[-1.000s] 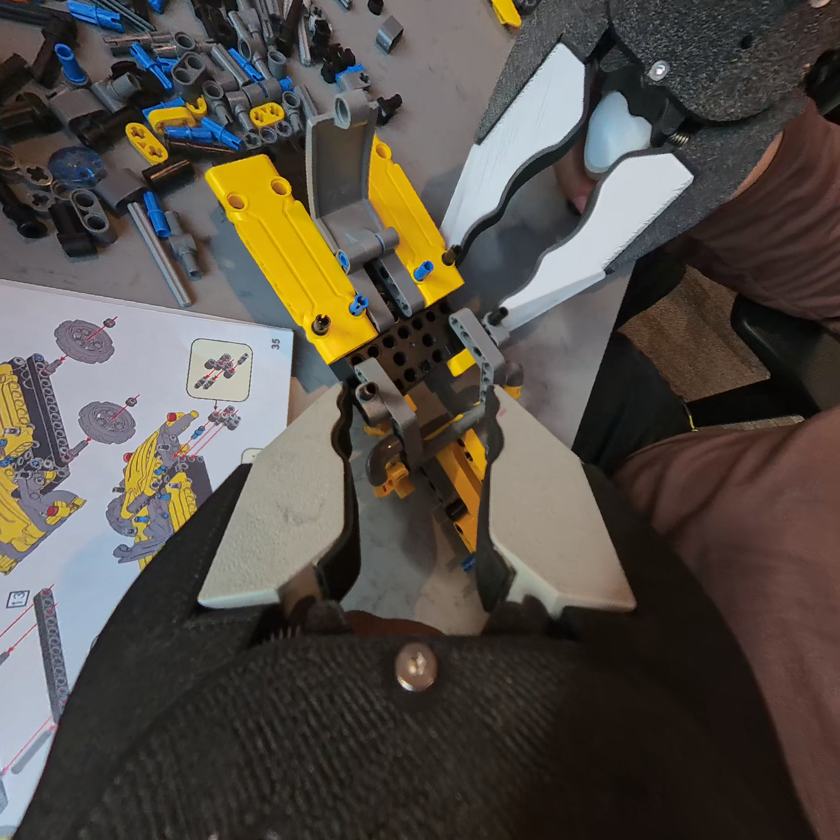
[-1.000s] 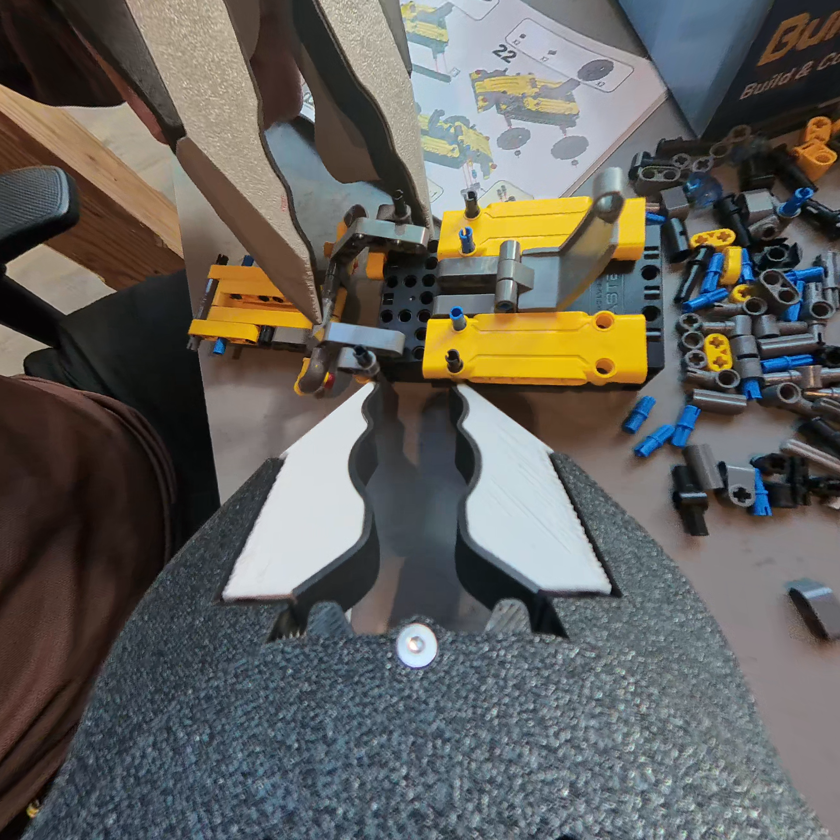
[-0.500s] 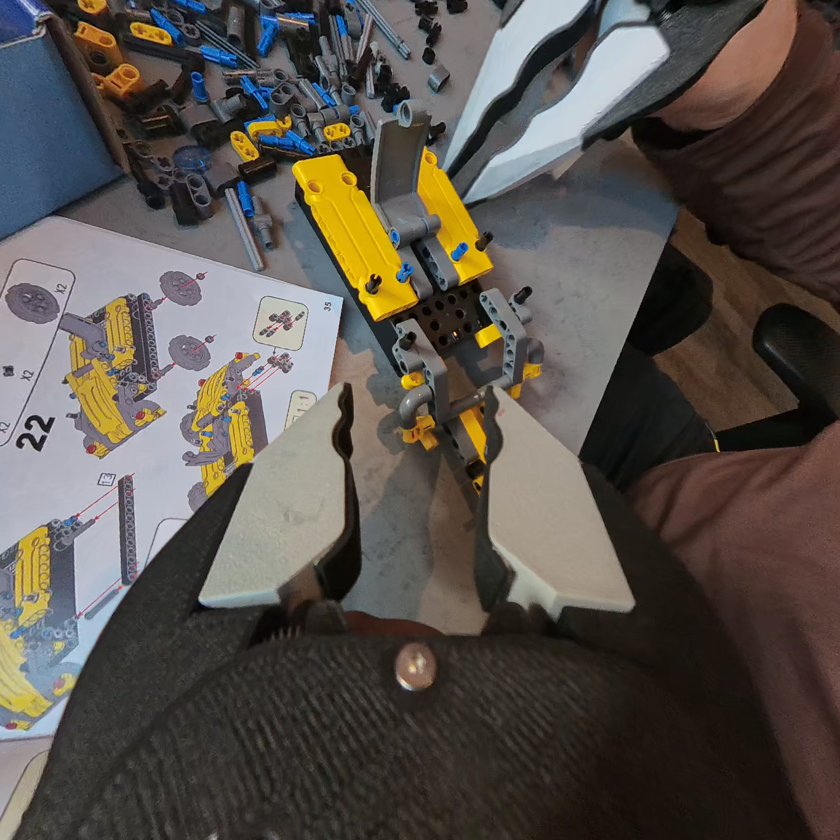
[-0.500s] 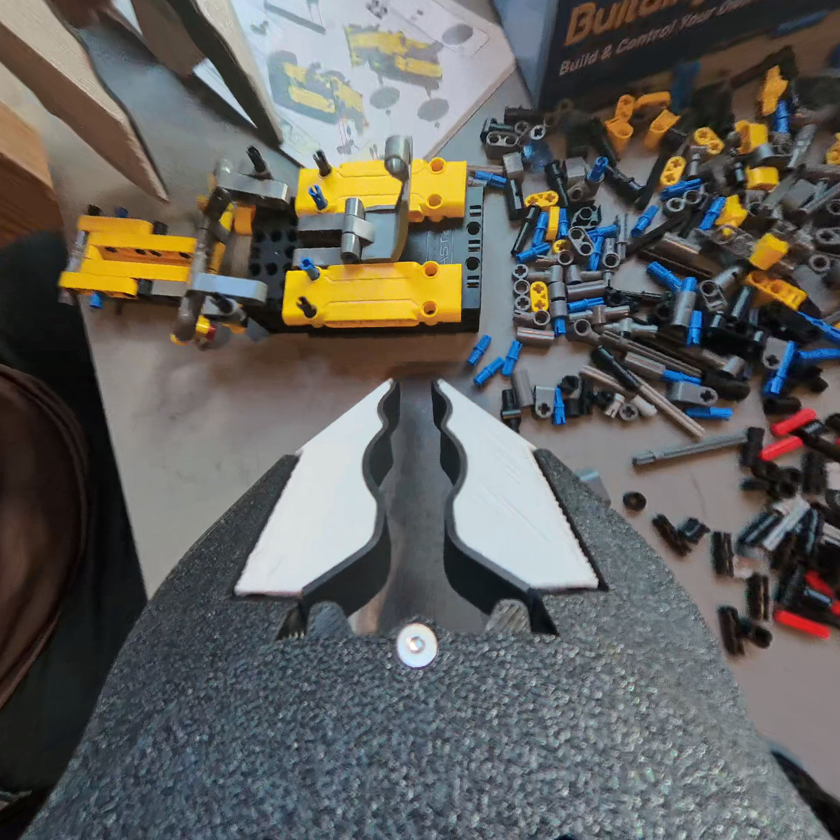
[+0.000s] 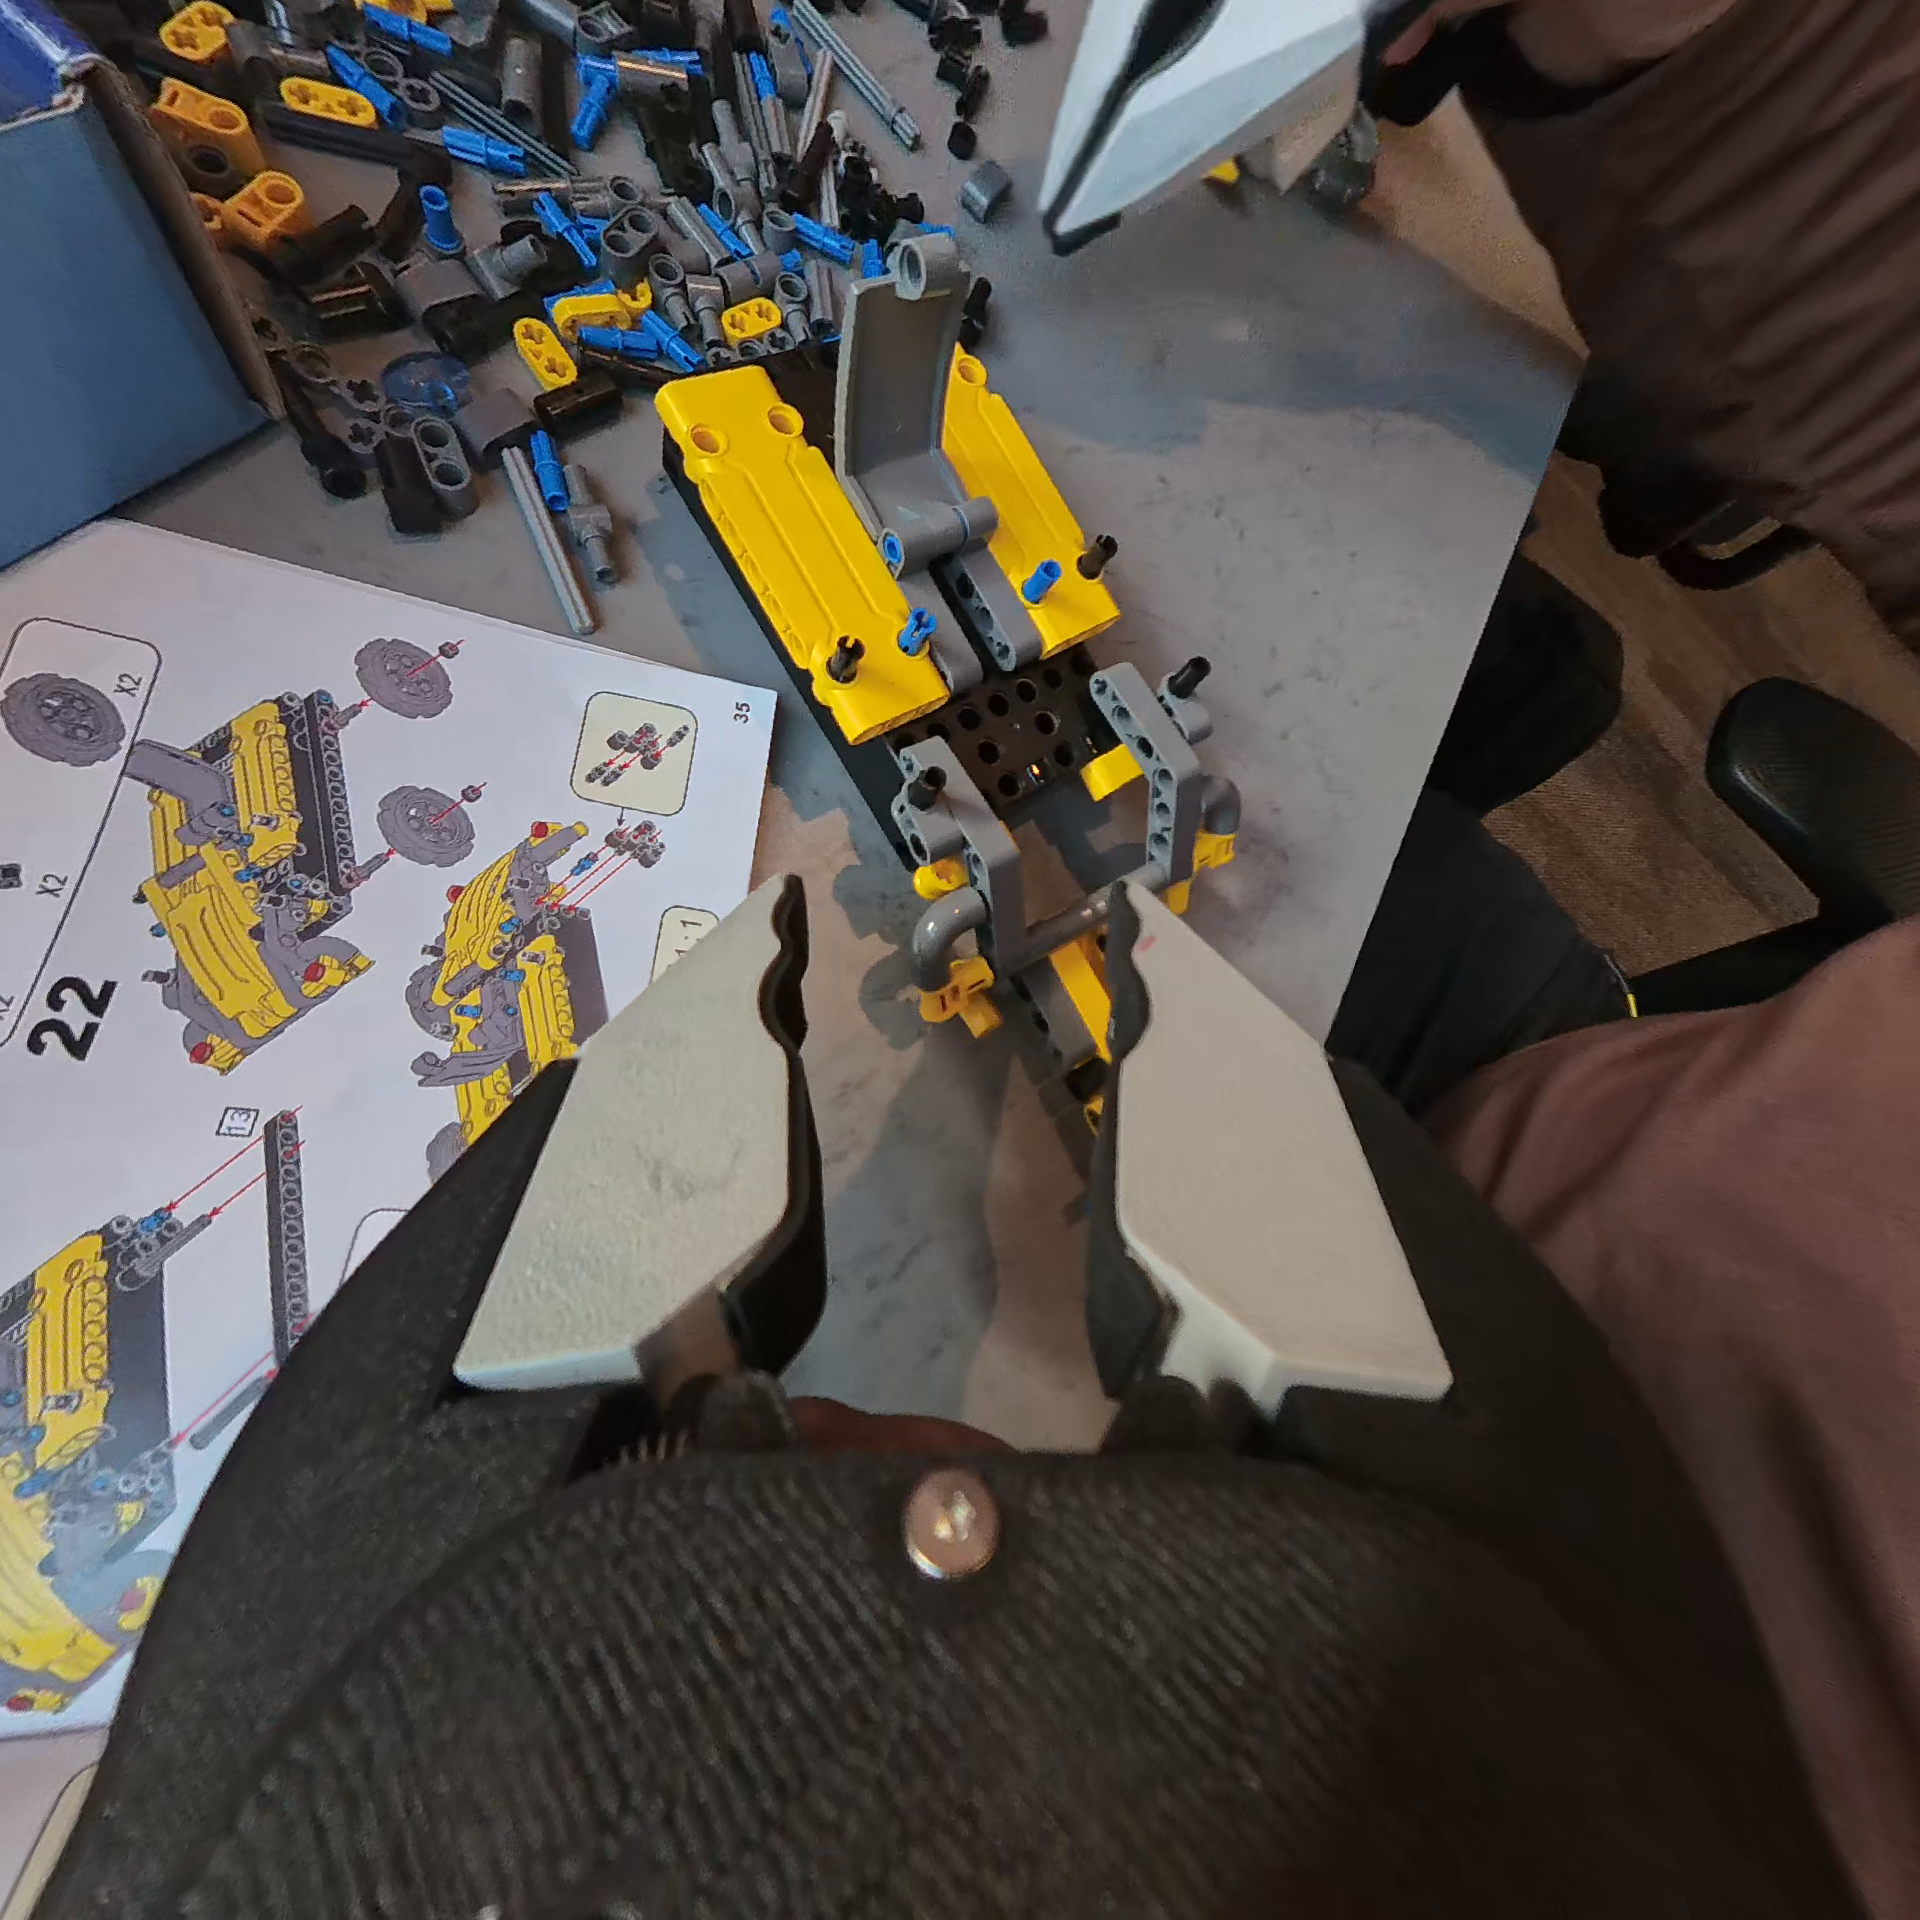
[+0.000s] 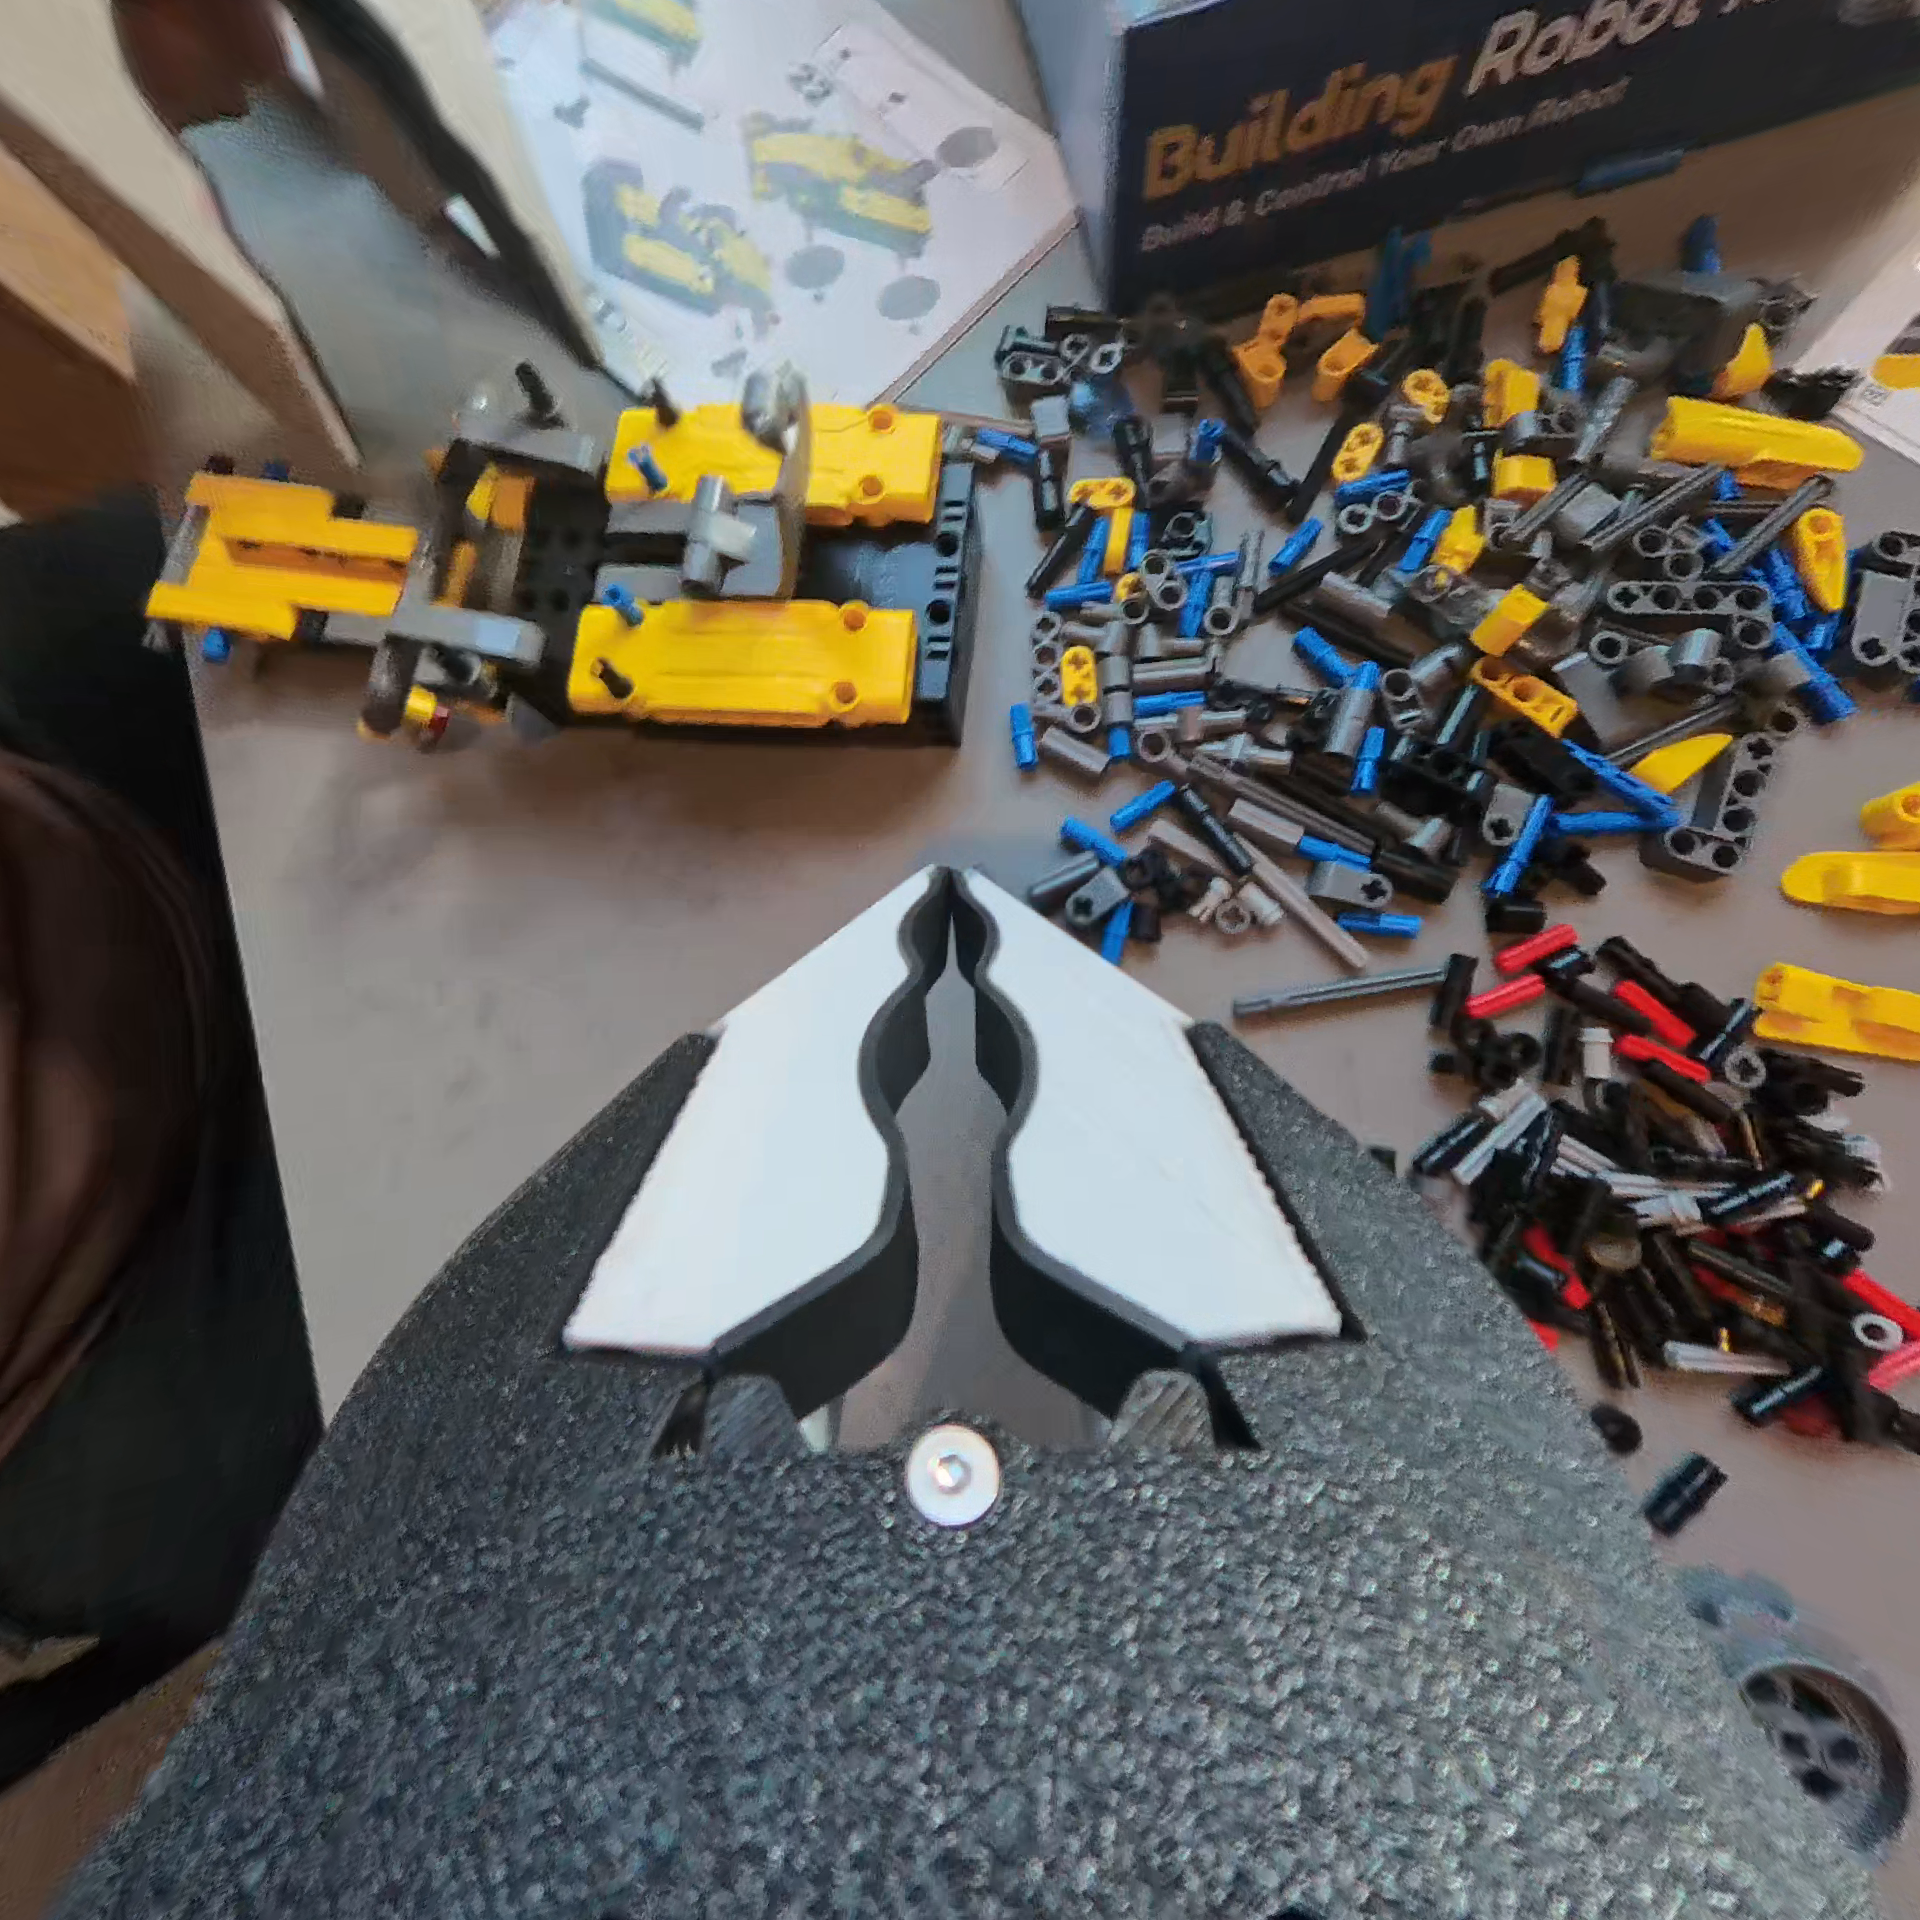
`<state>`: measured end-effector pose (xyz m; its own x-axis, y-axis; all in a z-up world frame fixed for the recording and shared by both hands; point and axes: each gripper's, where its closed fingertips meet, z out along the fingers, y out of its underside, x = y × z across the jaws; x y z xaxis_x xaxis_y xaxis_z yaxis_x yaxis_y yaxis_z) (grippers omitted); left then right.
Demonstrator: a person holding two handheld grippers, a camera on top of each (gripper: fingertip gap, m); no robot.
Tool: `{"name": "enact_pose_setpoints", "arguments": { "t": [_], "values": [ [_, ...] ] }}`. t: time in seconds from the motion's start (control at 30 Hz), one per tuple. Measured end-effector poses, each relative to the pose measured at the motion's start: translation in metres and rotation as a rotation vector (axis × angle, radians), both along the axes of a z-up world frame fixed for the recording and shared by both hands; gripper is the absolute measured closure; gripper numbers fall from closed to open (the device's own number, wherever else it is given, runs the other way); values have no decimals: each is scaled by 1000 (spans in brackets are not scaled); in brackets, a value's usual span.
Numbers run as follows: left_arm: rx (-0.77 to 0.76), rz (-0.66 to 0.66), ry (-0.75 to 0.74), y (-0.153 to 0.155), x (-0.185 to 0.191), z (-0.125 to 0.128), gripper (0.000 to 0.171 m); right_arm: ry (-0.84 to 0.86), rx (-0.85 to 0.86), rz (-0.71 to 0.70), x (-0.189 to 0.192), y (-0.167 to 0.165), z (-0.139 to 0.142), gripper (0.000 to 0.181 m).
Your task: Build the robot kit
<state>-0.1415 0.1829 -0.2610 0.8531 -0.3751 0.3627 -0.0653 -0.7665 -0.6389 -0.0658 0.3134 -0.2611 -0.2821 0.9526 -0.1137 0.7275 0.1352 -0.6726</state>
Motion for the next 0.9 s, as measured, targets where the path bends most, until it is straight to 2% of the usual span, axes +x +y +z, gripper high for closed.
{"name": "enact_pose_setpoints", "arguments": {
  "t": [0.17, 0.3, 0.4, 0.53, 0.6, 0.67, 0.77, 0.83, 0.9],
  "values": [
    [2, 3, -3, 5, -2, 1, 116, -101, 80, 33, 1, 6, -31, 181],
    [-13, 1, 13, 6, -2, -2, 115, -83, 79, -17, -20, 24, -31, 181],
    [-8, 9, 38, 6, -4, -2, 115, -30, 26, -6, -21, 9, -17, 179],
    [3, -11, 115, 3, -4, -7, 113, 56, -23, 92, -12, -24, -2, 154],
    [-3, -38, 131, 2, -1, -12, 111, 67, -13, 102, -17, -25, -3, 147],
    [-3, -61, 121, 5, 4, -14, 110, 51, -41, 116, -26, -26, -3, 133],
    [-22, -87, 95, 8, 8, -19, 114, 34, -75, 172, -34, -33, -5, 132],
    [-20, -105, 59, 10, 13, -17, 124, -4, -102, 201, -33, -40, -10, 130],
    [-20, -124, 43, 10, 18, -17, 128, -13, -95, 201, -30, -44, -12, 136]
  ]
}}
